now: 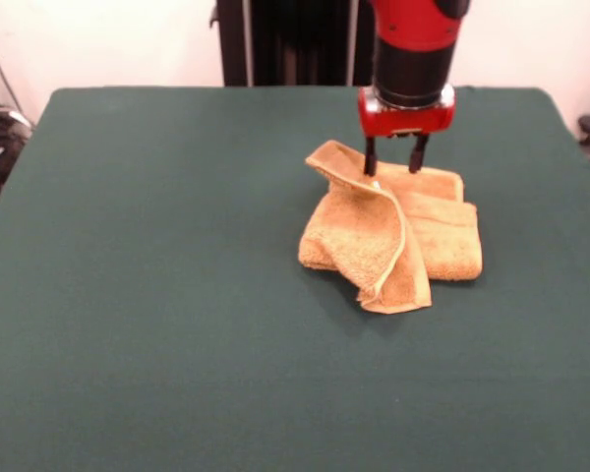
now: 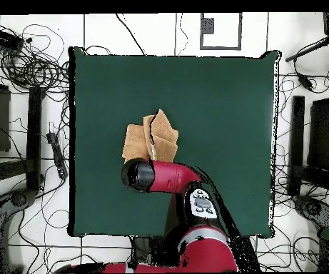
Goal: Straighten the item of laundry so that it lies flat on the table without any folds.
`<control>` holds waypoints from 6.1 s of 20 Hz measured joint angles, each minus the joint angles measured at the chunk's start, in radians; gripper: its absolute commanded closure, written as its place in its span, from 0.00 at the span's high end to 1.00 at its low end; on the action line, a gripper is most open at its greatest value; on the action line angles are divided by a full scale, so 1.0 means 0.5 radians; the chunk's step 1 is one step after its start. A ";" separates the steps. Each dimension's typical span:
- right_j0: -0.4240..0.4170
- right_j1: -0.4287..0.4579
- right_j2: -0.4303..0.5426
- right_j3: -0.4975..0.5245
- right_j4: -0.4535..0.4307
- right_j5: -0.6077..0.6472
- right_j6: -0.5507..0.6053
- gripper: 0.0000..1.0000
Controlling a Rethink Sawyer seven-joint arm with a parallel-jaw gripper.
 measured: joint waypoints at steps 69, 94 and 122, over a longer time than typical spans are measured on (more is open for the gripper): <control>-0.350 0.109 0.032 -0.083 -0.120 0.035 0.000 1.00; -0.592 0.125 0.244 -0.199 -0.325 0.322 0.000 1.00; -0.963 0.116 0.415 -0.313 -0.602 0.411 0.000 1.00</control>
